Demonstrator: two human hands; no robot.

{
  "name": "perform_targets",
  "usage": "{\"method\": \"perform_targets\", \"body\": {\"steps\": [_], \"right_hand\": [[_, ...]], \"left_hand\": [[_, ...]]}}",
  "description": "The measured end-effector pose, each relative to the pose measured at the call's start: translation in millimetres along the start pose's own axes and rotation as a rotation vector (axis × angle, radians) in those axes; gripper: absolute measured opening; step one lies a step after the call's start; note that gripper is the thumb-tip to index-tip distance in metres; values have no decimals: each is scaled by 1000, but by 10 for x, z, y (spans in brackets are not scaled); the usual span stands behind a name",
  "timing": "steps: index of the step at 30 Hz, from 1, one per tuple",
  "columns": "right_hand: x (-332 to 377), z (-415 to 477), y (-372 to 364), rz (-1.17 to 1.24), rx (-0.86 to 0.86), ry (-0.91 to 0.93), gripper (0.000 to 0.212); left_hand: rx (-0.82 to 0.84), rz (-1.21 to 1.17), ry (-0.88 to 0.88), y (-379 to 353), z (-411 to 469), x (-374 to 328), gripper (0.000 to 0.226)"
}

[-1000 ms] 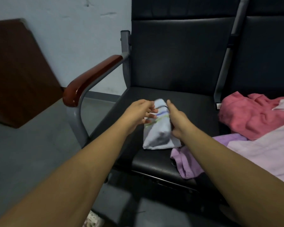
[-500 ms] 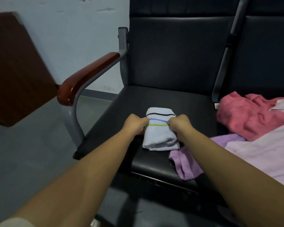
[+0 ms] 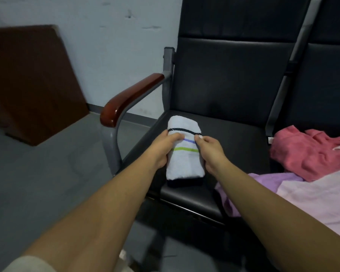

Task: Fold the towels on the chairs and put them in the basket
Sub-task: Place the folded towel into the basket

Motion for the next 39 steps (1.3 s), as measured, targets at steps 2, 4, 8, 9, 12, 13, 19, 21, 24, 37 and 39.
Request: {"method": "perform_targets", "body": {"steps": [2, 4, 8, 9, 12, 13, 19, 21, 24, 37, 39], "right_hand": [[200, -129, -187, -111, -3, 135, 22], [378, -256, -438, -124, 48, 217, 26], [539, -508, -1111, -54, 292, 215, 21], [548, -578, -1295, -60, 345, 215, 19], [502, -819, -1878, -119, 471, 233, 17], [444, -915, -2086, -155, 518, 233, 18], [-205, -1436, -3125, -394, 808, 115, 30], [-446, -1642, -3430, -452, 900, 95, 21], [-802, -1917, -3785, -601, 1028, 142, 30], [-2315, -2930, -4142, -858, 1331, 256, 17], [-2472, -2969, -4163, -847, 1388, 243, 18]], "left_hand": [[-17, -44, -61, 150, -188, -147, 36], [-21, -118, -106, 359, -404, -259, 30], [-74, -258, -157, 1043, -835, -332, 40], [-107, -277, -162, 1249, -935, -321, 45], [-207, -332, -162, 1868, -1276, -215, 50], [-251, -353, -155, 2100, -1398, -131, 52], [-494, -342, -130, 3094, -2071, 468, 43], [-554, -354, -117, 3348, -2279, 702, 37], [-659, -431, -50, 3671, -2548, 1215, 35], [-1042, -57, 148, 4118, -3347, 2892, 30], [-1069, 23, 199, 4140, -3392, 3089, 44]]}}
Point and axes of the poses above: each hand's wrist, its own z-axis towards the middle knuckle, its own y-axis out of the back of the hand, x = y × z, the point moved 3 cm from there along z, towards the middle knuckle, and after that the axes turned 5 degrees about y, right-handed, at the moved point
